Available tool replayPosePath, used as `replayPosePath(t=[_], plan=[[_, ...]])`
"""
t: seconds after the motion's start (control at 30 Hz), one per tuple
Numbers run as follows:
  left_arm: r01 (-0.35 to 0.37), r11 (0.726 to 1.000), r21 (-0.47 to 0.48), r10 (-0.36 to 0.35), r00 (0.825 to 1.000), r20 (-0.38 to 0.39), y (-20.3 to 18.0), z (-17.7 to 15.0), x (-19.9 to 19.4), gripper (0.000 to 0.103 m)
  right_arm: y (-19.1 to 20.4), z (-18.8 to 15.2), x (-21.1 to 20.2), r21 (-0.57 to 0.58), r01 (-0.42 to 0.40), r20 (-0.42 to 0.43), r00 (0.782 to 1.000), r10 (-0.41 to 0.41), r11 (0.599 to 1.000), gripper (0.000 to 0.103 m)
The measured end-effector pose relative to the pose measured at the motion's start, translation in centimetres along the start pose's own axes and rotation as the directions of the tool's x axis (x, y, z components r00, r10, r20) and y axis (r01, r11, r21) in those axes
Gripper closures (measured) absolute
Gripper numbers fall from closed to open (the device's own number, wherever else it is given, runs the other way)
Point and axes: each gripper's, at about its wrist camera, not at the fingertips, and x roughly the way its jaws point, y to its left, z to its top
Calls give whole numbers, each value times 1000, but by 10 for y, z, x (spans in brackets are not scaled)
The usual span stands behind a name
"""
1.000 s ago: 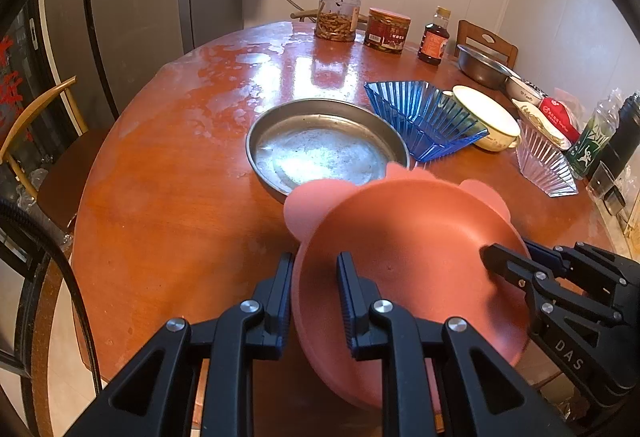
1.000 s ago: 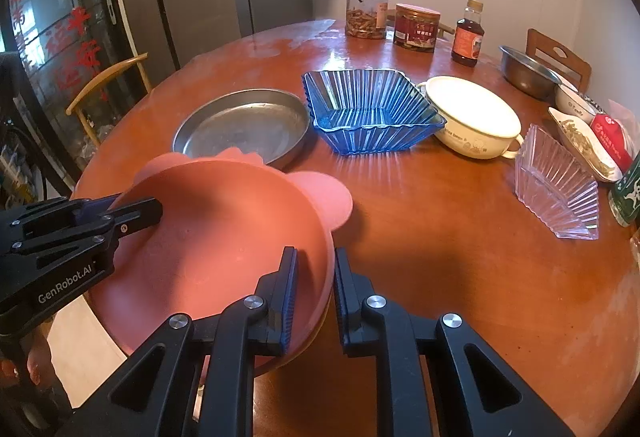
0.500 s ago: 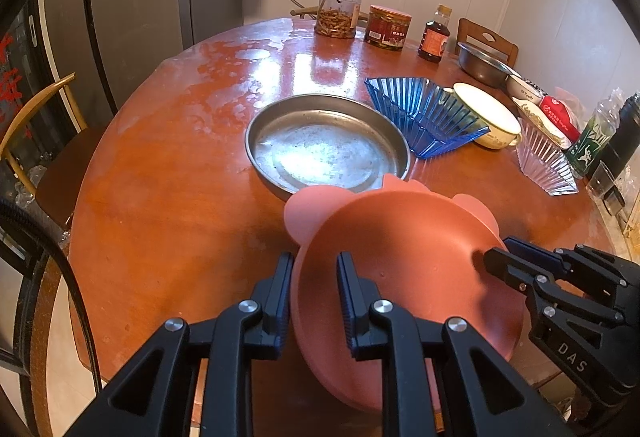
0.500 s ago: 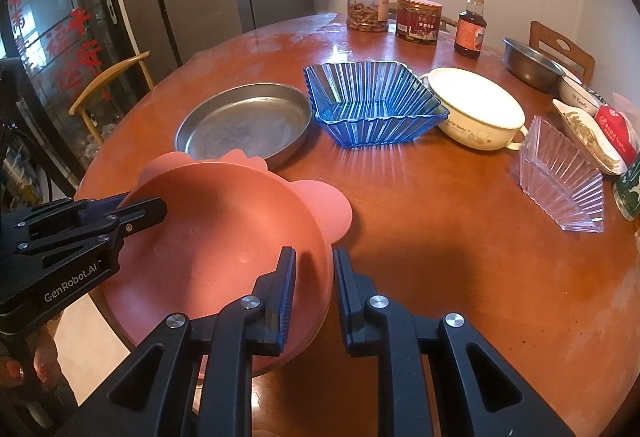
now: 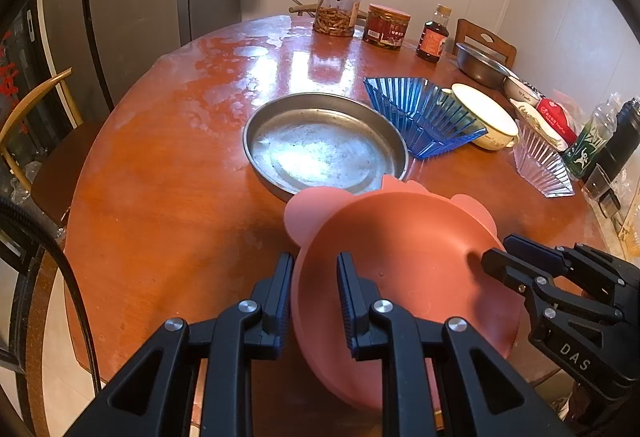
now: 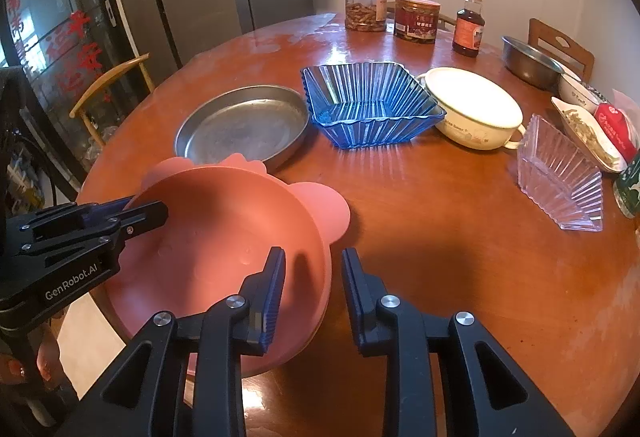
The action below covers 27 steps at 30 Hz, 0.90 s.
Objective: Organize plates and bowls
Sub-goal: 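Lower the pink plate onto the shell plate and open both grippers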
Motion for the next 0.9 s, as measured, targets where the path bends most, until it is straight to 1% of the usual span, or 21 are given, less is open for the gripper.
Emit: replayPosePath(t=[0.13,0.47,0.57,0.77,0.83,0.9], plan=[[6,1000,-3,-6,1000,4,2,0,-2,81,-2,0,-2,5,1,0,1000,-1,1000,73],[15,1000,-18,-14,1000,27,6,5,-16,74,-2,7,-13,11,4,22,1000,-5,1000,72],[17,1000,-23,-16,999,38,10,10,-22,72,-1,13,-17,13,0,28,1000,-1,1000,72],[9,999,-32,-8,999,45,17,25,-27,71,3,32,-20,18,-11,35,999,11,1000,72],[8,999,-33,-7,999,48,20,33,-28,67,6,40,-19,21,-21,35,999,21,1000,72],[5,999,-32,-3,999,51,24,41,-29,60,8,48,-18,22,-25,34,999,24,999,72]])
